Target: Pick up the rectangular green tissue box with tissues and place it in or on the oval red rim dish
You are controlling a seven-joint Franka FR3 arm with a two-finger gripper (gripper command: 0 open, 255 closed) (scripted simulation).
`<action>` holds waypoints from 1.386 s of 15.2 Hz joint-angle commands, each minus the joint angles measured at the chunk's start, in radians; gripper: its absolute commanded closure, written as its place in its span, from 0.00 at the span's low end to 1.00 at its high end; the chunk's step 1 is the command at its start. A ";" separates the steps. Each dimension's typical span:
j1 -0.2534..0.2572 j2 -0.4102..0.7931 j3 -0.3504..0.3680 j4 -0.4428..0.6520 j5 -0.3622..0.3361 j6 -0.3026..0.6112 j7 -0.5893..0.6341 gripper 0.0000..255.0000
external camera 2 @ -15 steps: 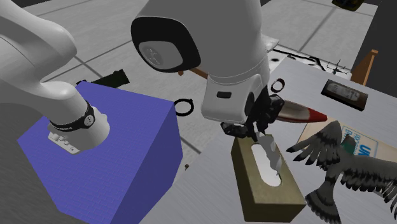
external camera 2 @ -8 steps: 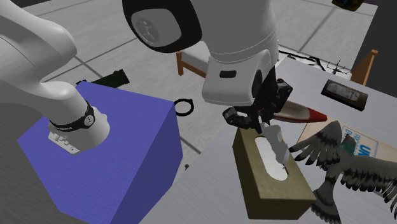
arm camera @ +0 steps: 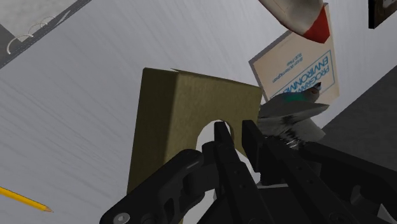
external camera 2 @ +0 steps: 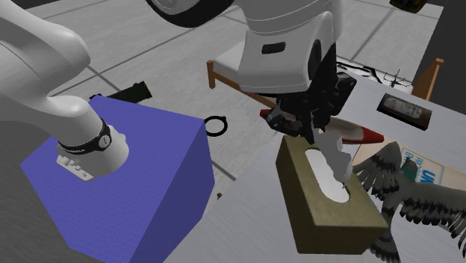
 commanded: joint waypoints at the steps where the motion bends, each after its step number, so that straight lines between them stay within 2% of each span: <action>1: -0.001 -0.015 -0.002 0.017 -0.001 -0.031 0.003 1.00; 5: -0.002 -0.031 -0.004 0.044 -0.004 -0.075 0.007 1.00; 9: 0.017 0.006 0.068 0.111 -0.059 -0.095 0.138 1.00; 15: 0.048 0.092 0.167 0.246 -0.168 -0.140 0.339 1.00; 21: 0.101 0.219 0.246 0.428 -0.308 -0.214 0.538 1.00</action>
